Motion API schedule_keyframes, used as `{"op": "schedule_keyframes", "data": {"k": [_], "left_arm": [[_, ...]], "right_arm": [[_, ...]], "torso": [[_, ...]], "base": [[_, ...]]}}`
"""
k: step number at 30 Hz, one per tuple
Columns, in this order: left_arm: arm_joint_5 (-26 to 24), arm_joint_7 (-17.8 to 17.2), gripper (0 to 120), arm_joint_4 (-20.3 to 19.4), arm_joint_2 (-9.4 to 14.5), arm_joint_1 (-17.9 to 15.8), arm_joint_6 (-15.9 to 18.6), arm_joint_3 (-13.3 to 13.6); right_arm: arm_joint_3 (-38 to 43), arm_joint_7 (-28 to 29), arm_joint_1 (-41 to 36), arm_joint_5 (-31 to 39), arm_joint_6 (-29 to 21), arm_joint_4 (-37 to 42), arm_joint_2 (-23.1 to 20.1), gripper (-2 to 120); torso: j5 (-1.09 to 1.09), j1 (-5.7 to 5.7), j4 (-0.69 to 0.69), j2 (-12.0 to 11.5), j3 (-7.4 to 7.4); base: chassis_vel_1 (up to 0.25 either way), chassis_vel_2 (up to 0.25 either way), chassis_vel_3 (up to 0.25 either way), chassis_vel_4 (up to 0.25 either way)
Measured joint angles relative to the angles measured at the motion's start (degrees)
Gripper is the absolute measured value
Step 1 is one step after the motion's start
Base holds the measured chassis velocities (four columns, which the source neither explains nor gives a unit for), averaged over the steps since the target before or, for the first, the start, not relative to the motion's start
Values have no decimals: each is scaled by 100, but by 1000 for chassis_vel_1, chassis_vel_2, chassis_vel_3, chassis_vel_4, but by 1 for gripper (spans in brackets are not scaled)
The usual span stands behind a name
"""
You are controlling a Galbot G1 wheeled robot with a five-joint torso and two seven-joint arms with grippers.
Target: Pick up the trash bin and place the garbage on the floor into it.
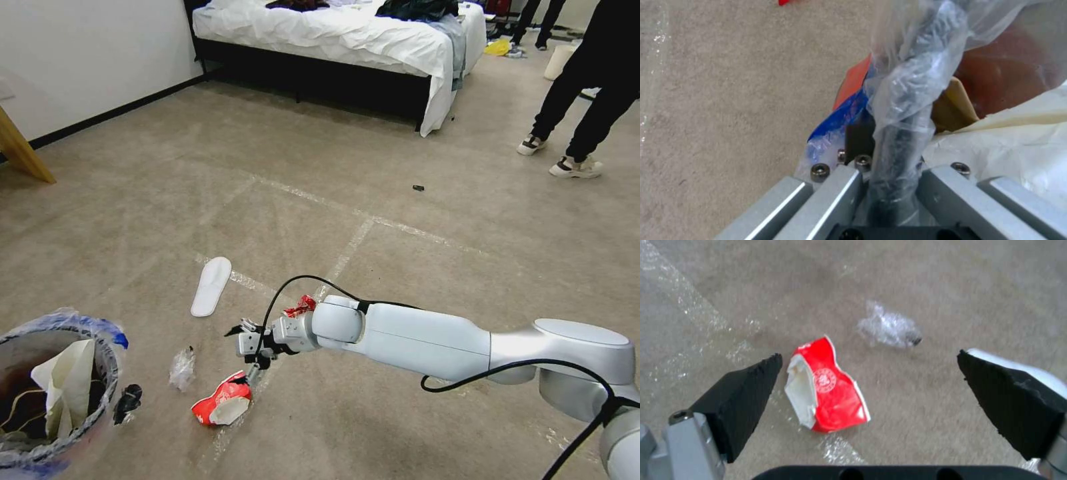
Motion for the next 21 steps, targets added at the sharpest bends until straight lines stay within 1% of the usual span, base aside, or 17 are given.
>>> {"op": "schedule_keyframes", "data": {"k": [2,3,7,8,10,11,14,16,17,19,20,21], "left_arm": [[11,1,0,-2,-2,1,-1,9],[39,3,0,-12,-9,1,-8,33],[62,3,0,-21,-21,-7,-21,61],[71,2,0,-25,-33,-9,-24,70],[73,2,0,-25,-35,-8,-24,70],[76,3,0,-25,-39,-4,-24,70],[92,4,0,-25,-43,-1,-25,80],[119,4,0,-25,-47,-28,-33,133],[119,4,0,-25,-47,-28,-33,133],[151,3,0,-21,-59,-54,-40,184],[151,3,0,-21,-59,-54,-40,184],[173,3,0,-17,-71,-63,-41,210]], "right_arm": [[-5,3,-10,-9,-38,0,14,100],[-11,-5,-33,-135,-128,-1,42,100],[-33,-38,-66,-391,-214,1,44,100],[-69,18,-105,-493,-403,27,14,100],[-84,87,-132,-421,-463,22,9,100],[-85,125,-174,-272,-495,-22,21,100],[-63,130,-222,-199,-449,-121,56,100],[36,24,-289,-148,-203,-373,164,100],[36,24,-289,-148,-203,-373,164,100],[108,-157,-337,-133,100,-618,277,100],[108,-157,-337,-133,100,-618,277,100],[146,-199,-379,-131,231,-739,340,100]], "torso": [[0,0,0,0,0],[1,0,1,0,0],[0,0,1,0,0],[0,0,0,0,0],[0,0,-1,1,0],[1,0,0,1,0],[0,0,0,0,0],[0,0,0,1,0],[0,0,0,1,0],[0,0,0,0,0],[0,0,0,0,0],[0,0,1,1,0]], "base": [[0,0,0,0],[0,0,0,0],[0,0,0,0],[0,0,0,0],[0,0,0,0],[0,0,0,0],[0,0,0,0],[0,0,0,0],[0,0,0,0],[0,0,0,0],[0,0,0,0],[0,0,0,0]]}}
